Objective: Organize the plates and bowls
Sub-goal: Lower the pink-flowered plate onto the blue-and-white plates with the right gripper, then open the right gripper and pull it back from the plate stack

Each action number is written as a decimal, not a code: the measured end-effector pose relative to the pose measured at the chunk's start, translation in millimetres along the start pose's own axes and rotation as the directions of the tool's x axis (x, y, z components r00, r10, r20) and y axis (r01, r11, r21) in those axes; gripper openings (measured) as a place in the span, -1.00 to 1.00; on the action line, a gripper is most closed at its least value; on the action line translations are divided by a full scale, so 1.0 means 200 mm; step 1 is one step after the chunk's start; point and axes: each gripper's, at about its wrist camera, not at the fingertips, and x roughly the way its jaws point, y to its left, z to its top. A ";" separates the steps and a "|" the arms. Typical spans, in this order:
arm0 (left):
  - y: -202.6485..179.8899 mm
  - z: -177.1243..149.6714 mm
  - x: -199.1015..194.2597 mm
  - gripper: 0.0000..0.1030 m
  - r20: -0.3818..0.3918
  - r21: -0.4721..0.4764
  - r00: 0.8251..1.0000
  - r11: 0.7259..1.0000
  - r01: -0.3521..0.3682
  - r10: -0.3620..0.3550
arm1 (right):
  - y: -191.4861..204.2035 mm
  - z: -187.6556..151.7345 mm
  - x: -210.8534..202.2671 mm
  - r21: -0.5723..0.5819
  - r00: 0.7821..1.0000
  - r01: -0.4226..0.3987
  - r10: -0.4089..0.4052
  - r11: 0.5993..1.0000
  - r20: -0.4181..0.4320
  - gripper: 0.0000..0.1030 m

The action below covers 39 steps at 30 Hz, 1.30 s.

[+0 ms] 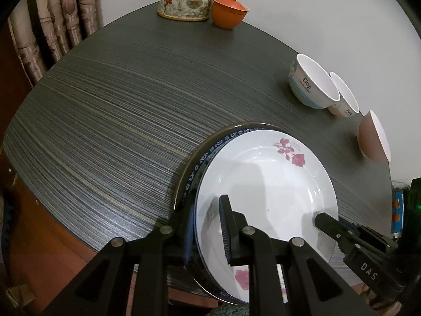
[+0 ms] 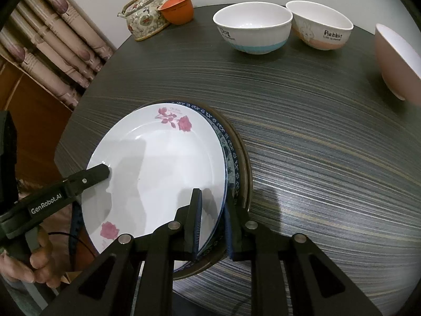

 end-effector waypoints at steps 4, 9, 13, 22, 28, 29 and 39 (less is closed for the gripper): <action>-0.01 0.00 0.01 -0.62 0.007 0.006 1.000 1.000 -0.010 0.010 | 0.00 0.00 -0.01 0.004 1.000 0.001 -0.001 1.000 0.002 -0.60; -0.01 -0.01 0.01 -0.60 0.025 0.020 0.999 0.999 -0.038 0.037 | 0.02 -0.01 -0.01 -0.001 1.000 0.010 -0.010 1.000 -0.001 -0.47; -0.02 -0.01 0.01 -0.49 0.034 0.026 0.999 0.999 -0.039 0.038 | 0.04 0.00 -0.01 -0.002 1.000 0.023 -0.023 1.000 -0.004 -0.38; -0.06 -0.01 -0.05 -0.28 0.144 0.060 0.987 0.995 -0.083 0.073 | 0.09 0.00 -0.04 -0.023 0.999 0.043 -0.042 0.999 0.018 -0.09; -0.09 -0.01 -0.06 -0.23 0.175 0.076 0.979 0.990 -0.122 0.107 | 0.12 0.01 -0.08 -0.032 0.998 0.038 -0.037 0.999 0.050 0.06; -0.10 -0.01 -0.07 -0.16 0.188 0.083 0.976 0.988 -0.131 0.113 | 0.12 0.01 -0.09 -0.032 0.998 0.039 -0.037 0.999 0.057 0.08; -0.12 -0.03 -0.10 -0.04 0.244 0.108 0.957 0.976 -0.188 0.157 | 0.07 -0.03 -0.16 0.003 0.994 0.030 -0.030 1.000 0.104 0.23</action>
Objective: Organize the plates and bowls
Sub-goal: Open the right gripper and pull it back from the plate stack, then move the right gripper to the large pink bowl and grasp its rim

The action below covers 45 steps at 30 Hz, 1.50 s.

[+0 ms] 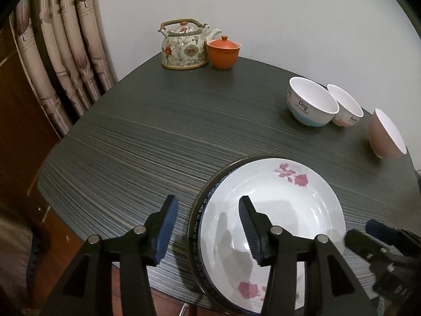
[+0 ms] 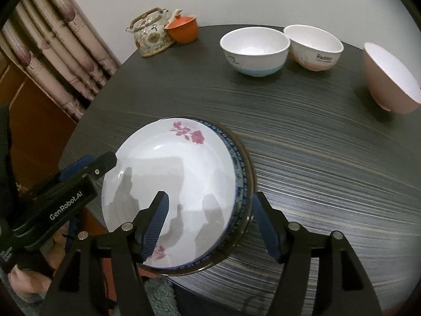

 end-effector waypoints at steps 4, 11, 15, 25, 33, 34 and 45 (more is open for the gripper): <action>0.00 -0.01 -0.01 -0.04 0.009 0.003 1.000 1.000 -0.019 0.019 | -0.07 -0.03 -0.04 0.041 1.000 0.023 -0.023 0.999 0.012 0.25; -0.02 -0.02 0.00 -0.04 0.000 0.000 0.998 0.998 -0.058 0.058 | -0.26 -0.06 -0.15 0.145 0.998 0.049 -0.055 0.988 0.036 0.25; -0.02 0.00 -0.04 -0.04 -0.016 -0.012 0.998 0.998 -0.061 0.060 | -0.37 -0.05 -0.22 0.189 0.997 0.050 -0.060 0.981 0.048 0.25; -0.36 0.22 -0.16 0.09 -0.007 0.043 0.999 0.998 0.053 -0.053 | -0.76 -0.06 -0.33 0.335 0.989 0.105 -0.134 0.936 0.064 0.34; -0.92 0.44 -0.08 0.09 -0.100 0.159 0.971 0.960 0.231 -0.217 | -1.10 0.03 -0.46 0.421 0.975 0.142 -0.200 0.896 0.096 0.35; -0.99 0.47 -0.06 0.10 -0.120 0.160 0.962 0.952 0.262 -0.244 | -1.14 0.05 -0.48 0.428 0.973 0.142 -0.205 0.892 0.103 0.35; -1.54 0.73 0.21 0.20 -0.265 0.057 0.877 0.902 0.429 -0.401 | -1.54 0.35 -0.56 0.469 0.963 0.141 -0.230 0.872 0.139 0.37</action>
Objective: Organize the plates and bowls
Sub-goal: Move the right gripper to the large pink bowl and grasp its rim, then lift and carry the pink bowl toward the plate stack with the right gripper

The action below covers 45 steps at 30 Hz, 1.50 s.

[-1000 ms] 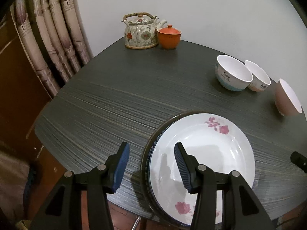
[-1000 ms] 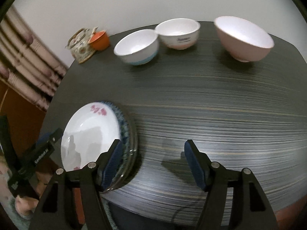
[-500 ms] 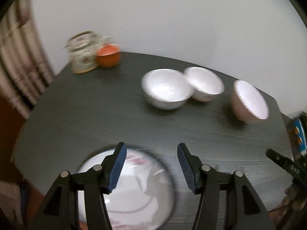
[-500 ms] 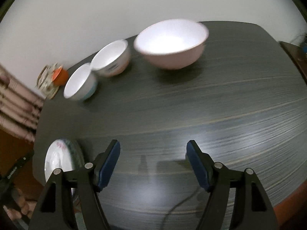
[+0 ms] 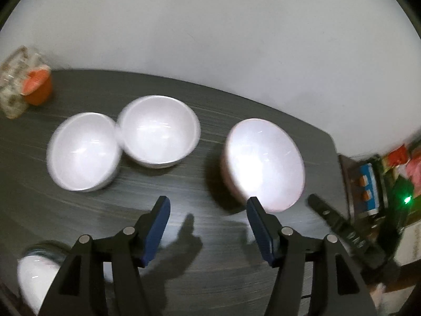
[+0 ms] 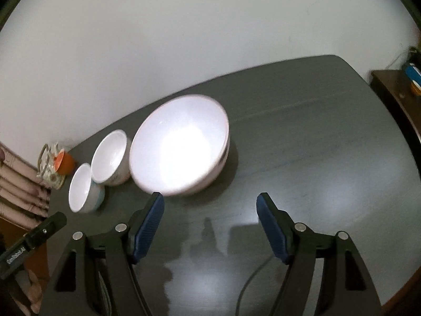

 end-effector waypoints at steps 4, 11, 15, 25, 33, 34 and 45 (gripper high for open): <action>-0.03 0.10 0.14 0.20 -0.033 -0.052 0.999 0.998 0.020 -0.021 | -0.03 0.12 0.09 0.005 1.000 0.006 -0.005 1.000 -0.022 0.37; -0.05 0.20 0.36 0.20 -0.109 -0.084 0.994 0.996 -0.023 0.014 | -0.12 0.21 0.28 0.057 0.995 0.008 -0.002 0.998 -0.103 0.37; -0.04 0.20 0.44 0.20 -0.130 -0.091 0.991 0.994 -0.056 0.044 | -0.15 0.23 0.35 0.073 0.993 0.008 0.001 0.997 -0.117 0.37; -0.04 0.20 0.55 -0.43 -0.156 -0.079 0.986 0.995 -0.064 0.051 | -0.14 0.24 0.47 0.073 0.989 -0.017 0.027 0.997 -0.148 0.01; -0.10 0.18 0.58 -0.72 -0.139 -0.028 0.990 0.999 -0.042 0.038 | -0.13 0.21 0.50 0.080 0.984 -0.065 0.078 0.995 -0.163 -0.41; -0.10 0.18 0.58 -0.72 -0.141 -0.028 0.989 0.999 -0.042 0.038 | -0.12 0.21 0.50 0.074 0.983 -0.069 0.081 0.995 -0.163 -0.50; -0.15 0.09 0.42 -0.71 -0.126 -0.009 0.991 0.999 -0.038 0.037 | -0.05 0.18 0.42 0.057 0.988 -0.070 0.078 0.996 -0.135 -0.60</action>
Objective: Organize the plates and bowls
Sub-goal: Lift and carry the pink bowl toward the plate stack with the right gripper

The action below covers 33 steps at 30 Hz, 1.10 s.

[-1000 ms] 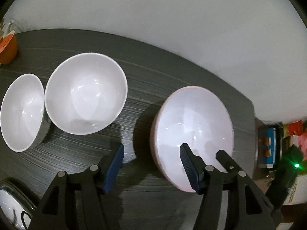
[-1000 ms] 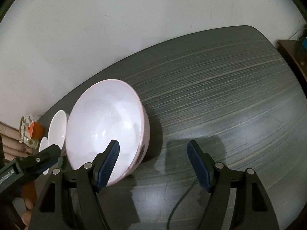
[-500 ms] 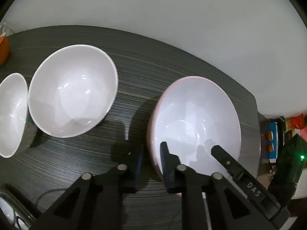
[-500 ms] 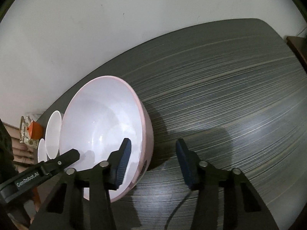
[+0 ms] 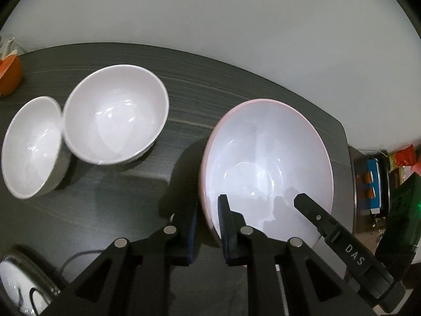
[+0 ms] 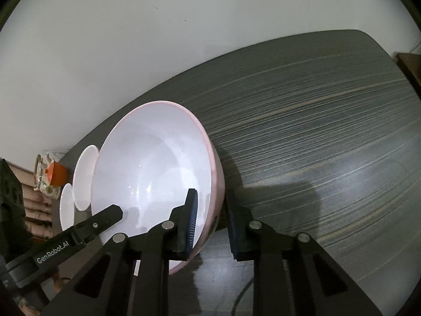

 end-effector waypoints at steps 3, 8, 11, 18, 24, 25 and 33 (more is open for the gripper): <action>0.02 -0.06 -0.09 -0.71 0.008 0.007 1.000 1.000 -0.008 0.007 | 0.04 -0.03 -0.05 -0.008 1.000 -0.005 0.005 1.000 0.005 -0.60; 0.07 -0.18 -0.23 -0.70 0.010 0.007 1.000 1.000 -0.012 0.012 | 0.09 -0.11 -0.16 -0.022 1.000 -0.025 0.025 0.999 0.009 -0.60; 0.09 -0.27 -0.30 -0.70 0.000 0.002 1.000 1.000 -0.013 0.013 | 0.12 -0.18 -0.23 -0.034 0.999 -0.039 0.039 0.999 0.006 -0.60; 0.24 -0.51 -0.43 -0.70 -0.022 -0.016 0.999 1.000 -0.026 0.025 | 0.21 -0.41 -0.33 -0.053 0.998 -0.048 0.046 0.997 -0.034 -0.60; 0.31 -0.71 -0.48 -0.70 -0.034 -0.024 0.999 0.999 -0.031 0.031 | 0.28 -0.63 -0.39 -0.079 0.997 -0.055 0.051 0.995 -0.050 -0.59; 0.33 -0.74 -0.49 -0.70 -0.032 -0.030 0.999 0.999 -0.029 0.028 | 0.28 -0.66 -0.40 -0.081 0.997 -0.055 0.051 0.995 -0.052 -0.59; 0.42 -0.89 -0.46 -0.70 -0.041 -0.040 0.998 0.998 -0.044 0.042 | 0.26 -0.92 -0.38 -0.083 0.994 -0.053 0.045 0.995 -0.098 -0.58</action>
